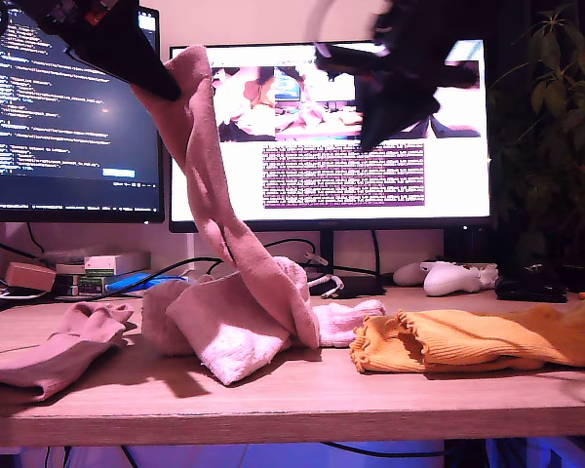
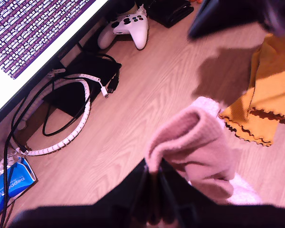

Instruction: Pair up the socks based on colour and pattern, by placing them on top of one another

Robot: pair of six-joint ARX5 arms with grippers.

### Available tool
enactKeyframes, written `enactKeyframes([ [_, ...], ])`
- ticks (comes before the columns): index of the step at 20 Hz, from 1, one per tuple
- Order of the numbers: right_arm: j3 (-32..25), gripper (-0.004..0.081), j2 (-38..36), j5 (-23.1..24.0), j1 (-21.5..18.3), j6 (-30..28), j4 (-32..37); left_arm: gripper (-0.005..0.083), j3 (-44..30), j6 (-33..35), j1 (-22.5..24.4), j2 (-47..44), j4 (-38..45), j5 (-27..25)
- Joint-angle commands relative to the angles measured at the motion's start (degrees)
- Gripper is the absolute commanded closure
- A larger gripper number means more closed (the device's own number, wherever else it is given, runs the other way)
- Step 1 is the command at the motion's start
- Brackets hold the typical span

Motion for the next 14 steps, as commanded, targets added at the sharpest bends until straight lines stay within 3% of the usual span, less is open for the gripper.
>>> enactKeyframes([
  [1, -5.7, 0.0783, -4.7, 0.1, -0.8, 1.4, 5.0, 0.0794, -0.2, 0.2, -0.2, 0.9, 0.8, 0.0],
  [5, -17.3, 0.0783, -14.5, -0.5, -4.9, 1.9, 10.1, 0.0794, -0.2, 0.4, -0.2, 0.9, 1.0, 0.0],
  [8, -23.6, 0.0783, -23.1, -3.9, -9.9, 1.9, 10.1, 0.0794, -0.2, 1.7, -0.2, 0.9, 1.3, 0.0],
  [14, -26.2, 0.0783, -35.7, -6.6, -15.1, 0.4, -2.1, 0.0794, 0.5, 3.4, 1.9, 0.9, 7.8, -3.3],
])
